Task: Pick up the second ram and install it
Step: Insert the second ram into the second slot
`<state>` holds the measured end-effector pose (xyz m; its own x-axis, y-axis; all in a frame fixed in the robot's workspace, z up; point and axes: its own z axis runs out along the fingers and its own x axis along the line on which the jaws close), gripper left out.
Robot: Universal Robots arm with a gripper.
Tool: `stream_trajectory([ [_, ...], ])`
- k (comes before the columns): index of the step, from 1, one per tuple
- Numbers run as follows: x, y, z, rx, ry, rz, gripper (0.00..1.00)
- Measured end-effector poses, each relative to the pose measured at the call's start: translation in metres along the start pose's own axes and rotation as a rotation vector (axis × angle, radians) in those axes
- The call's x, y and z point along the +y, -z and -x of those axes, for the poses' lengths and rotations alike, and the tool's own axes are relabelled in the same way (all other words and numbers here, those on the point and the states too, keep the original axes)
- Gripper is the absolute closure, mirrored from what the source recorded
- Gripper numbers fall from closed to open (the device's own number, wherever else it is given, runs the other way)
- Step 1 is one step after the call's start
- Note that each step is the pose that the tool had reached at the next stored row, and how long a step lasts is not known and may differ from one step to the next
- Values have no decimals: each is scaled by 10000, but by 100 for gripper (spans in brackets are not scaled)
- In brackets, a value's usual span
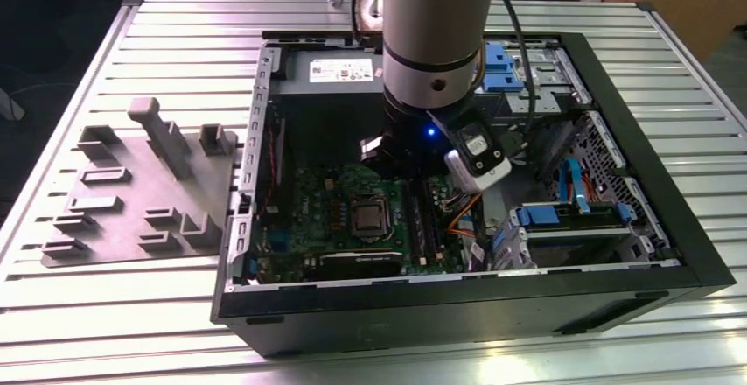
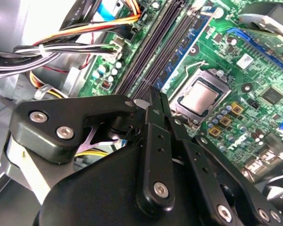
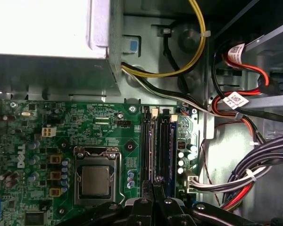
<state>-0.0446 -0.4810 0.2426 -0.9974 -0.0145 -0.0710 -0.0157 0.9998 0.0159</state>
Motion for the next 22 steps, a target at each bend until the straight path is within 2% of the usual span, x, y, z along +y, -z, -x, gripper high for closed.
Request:
stream_trajectory([
  [10,1,-73,27,0,-2,-1,88],
  [16,42,-115,26,0,0,0,88],
  [22,46,-144,23,1,0,-3,88],
])
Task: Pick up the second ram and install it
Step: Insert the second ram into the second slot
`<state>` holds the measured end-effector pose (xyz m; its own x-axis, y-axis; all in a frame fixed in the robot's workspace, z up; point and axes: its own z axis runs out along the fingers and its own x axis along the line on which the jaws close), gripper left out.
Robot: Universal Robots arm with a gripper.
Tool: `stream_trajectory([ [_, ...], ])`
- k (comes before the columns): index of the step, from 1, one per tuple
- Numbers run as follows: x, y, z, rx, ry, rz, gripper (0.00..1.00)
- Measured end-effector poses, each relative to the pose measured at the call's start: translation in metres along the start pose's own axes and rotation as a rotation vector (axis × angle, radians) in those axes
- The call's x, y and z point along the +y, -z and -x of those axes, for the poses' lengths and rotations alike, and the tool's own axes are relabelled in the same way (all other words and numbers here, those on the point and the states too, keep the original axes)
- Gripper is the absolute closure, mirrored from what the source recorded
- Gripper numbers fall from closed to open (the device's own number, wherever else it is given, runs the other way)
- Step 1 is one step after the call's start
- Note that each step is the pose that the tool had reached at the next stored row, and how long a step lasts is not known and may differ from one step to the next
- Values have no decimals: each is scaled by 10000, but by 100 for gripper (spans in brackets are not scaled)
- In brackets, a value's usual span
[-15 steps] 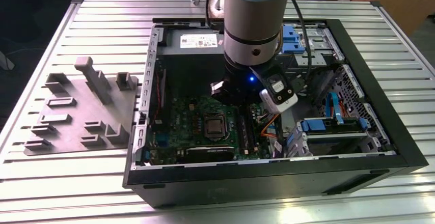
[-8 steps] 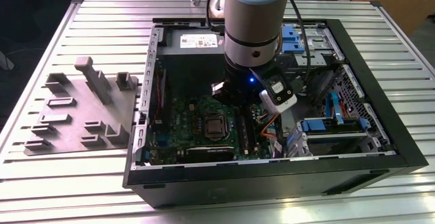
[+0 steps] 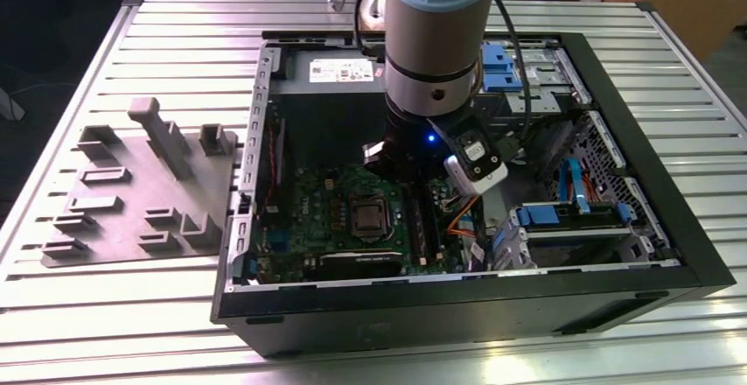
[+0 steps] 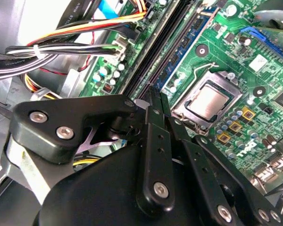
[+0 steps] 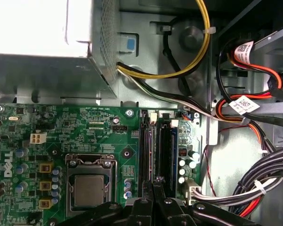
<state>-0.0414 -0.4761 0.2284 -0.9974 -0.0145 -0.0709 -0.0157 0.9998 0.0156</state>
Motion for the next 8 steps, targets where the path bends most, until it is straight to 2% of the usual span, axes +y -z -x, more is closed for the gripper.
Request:
stream_trajectory([
  [8,1,-13,-5,-2,0,5,88],
])
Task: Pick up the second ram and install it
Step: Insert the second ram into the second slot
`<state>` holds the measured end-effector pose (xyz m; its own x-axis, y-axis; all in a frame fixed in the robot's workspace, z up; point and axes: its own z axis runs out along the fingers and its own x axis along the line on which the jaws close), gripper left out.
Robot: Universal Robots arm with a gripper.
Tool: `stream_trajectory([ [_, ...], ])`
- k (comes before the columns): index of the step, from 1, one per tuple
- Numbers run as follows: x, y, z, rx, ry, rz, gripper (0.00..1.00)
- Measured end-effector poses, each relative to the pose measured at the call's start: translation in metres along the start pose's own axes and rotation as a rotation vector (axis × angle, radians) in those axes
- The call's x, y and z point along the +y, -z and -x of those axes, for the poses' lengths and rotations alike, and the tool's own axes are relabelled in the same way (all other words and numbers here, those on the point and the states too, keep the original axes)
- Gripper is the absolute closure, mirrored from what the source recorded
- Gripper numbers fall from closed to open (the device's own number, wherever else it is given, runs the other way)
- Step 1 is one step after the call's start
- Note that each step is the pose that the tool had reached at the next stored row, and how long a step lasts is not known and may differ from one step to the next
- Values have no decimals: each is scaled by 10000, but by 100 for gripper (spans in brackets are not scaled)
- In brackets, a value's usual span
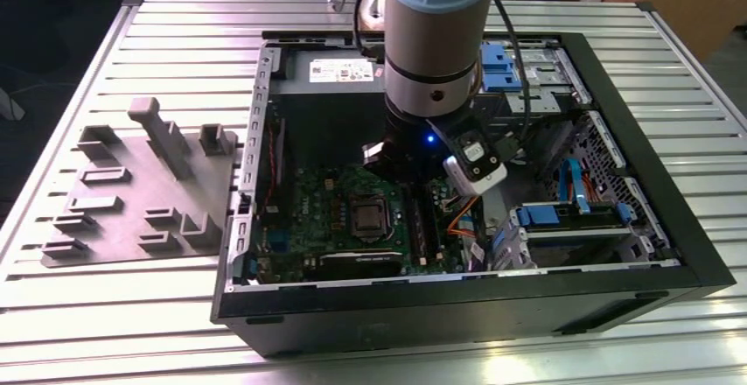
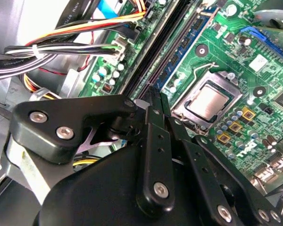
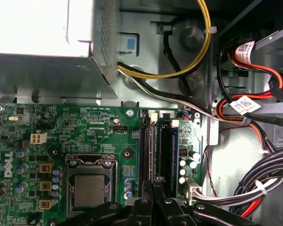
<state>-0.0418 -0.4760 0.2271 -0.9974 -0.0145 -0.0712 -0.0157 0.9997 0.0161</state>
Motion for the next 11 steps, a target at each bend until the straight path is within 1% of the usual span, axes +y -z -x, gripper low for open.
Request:
stream_trajectory([
  [2,-1,-16,-2,1,0,-2,88],
  [11,-1,-28,-3,2,0,-4,88],
])
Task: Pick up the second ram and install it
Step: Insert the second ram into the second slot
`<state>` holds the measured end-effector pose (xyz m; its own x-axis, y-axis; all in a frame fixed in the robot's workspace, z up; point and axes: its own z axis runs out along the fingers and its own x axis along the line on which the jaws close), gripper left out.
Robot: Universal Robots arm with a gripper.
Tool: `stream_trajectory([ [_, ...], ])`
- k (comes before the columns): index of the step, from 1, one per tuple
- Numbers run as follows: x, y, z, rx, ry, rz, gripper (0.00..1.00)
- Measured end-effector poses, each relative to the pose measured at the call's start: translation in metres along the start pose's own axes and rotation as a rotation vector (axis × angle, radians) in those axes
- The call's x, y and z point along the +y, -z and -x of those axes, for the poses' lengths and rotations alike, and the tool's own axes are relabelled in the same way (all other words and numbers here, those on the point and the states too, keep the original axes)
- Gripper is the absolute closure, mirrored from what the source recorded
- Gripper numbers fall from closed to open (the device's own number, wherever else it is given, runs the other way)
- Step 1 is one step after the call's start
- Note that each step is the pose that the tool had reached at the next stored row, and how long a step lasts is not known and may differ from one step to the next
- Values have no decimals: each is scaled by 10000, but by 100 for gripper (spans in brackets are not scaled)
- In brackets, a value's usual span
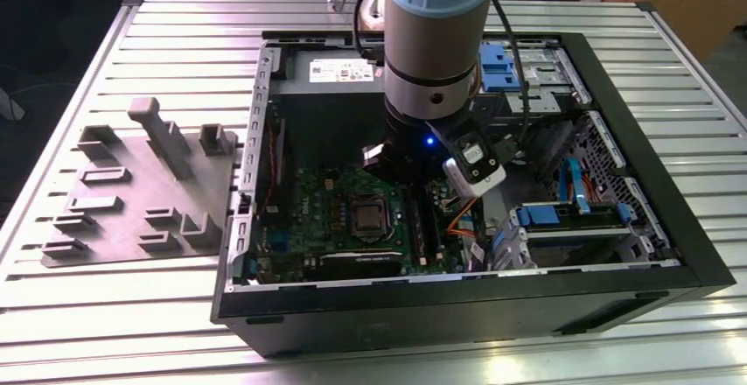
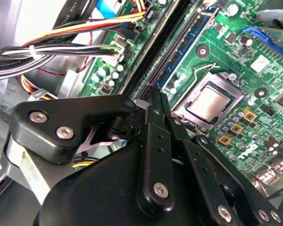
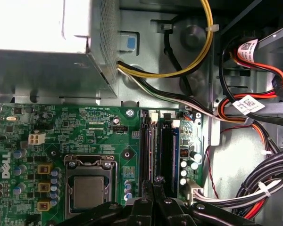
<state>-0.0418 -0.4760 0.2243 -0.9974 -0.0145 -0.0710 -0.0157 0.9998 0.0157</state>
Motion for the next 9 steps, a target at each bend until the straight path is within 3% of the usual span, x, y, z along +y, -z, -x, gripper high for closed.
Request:
stream_trajectory([
  [9,0,-4,0,0,0,0,88],
])
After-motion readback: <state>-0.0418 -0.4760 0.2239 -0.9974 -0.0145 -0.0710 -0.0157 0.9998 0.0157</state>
